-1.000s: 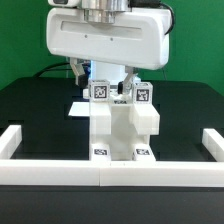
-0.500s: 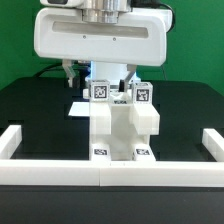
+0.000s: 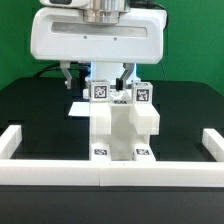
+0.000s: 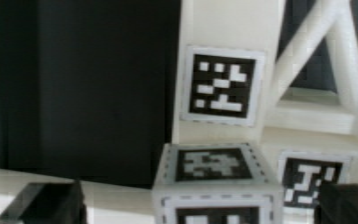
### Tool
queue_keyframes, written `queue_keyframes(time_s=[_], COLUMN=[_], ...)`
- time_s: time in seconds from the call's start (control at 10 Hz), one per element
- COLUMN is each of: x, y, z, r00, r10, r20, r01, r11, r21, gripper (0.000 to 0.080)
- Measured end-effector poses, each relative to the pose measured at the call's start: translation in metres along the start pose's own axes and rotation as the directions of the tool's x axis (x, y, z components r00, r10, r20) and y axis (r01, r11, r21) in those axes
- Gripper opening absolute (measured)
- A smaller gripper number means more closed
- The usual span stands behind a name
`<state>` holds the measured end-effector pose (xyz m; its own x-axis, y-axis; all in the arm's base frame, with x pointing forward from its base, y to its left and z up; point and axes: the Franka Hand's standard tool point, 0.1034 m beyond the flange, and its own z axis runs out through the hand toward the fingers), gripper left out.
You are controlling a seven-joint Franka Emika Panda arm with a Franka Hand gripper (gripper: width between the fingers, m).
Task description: Assemble chair
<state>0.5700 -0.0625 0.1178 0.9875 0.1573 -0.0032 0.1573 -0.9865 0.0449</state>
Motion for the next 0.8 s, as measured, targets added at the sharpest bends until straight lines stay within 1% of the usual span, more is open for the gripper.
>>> queue_keyframes(time_s=[0.1,0.2,0.3,0.4,0.5,0.6,0.8], x=[0.0000,0.0000,0.0000,0.0001,0.0000,0.0001,0.0001], y=[0.0000,0.0000,0.0000,-0.0001,0.0000,-0.0003,-0.0006], z=[0.0000,0.0000,0.0000,-0.0001,0.0000,0.0000,0.0000], r00=[1.000,1.000,1.000,1.000,1.000,0.998,0.971], r10=[0.001,0.002,0.004,0.023,0.023,0.065,0.237], r20=[0.000,0.000,0.000,0.000,0.000,0.000,0.000], r01=[-0.001,-0.002,-0.004,-0.023,-0.023,-0.065,-0.237], r11=[1.000,1.000,1.000,1.000,1.000,0.998,0.971], r21=[0.000,0.000,0.000,0.000,0.000,0.001,0.001], gripper=[0.0649,0.0531,0.0394,0.0394,0.0287,0.0287,0.0287])
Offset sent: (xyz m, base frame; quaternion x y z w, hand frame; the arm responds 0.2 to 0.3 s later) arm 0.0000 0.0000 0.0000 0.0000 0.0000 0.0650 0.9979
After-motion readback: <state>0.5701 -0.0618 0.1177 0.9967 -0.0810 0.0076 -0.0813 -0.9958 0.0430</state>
